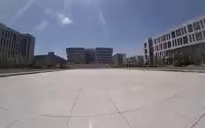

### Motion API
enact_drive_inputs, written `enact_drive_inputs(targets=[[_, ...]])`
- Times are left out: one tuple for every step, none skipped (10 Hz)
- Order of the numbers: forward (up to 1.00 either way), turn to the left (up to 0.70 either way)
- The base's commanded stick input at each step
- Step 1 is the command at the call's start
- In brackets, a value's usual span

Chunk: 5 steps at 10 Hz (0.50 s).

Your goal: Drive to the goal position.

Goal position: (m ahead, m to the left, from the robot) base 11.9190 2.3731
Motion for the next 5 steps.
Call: enact_drive_inputs(targets=[[1.00, 0.00], [1.00, 0.00], [1.00, 0.00], [1.00, 0.00], [1.00, 0.00]])
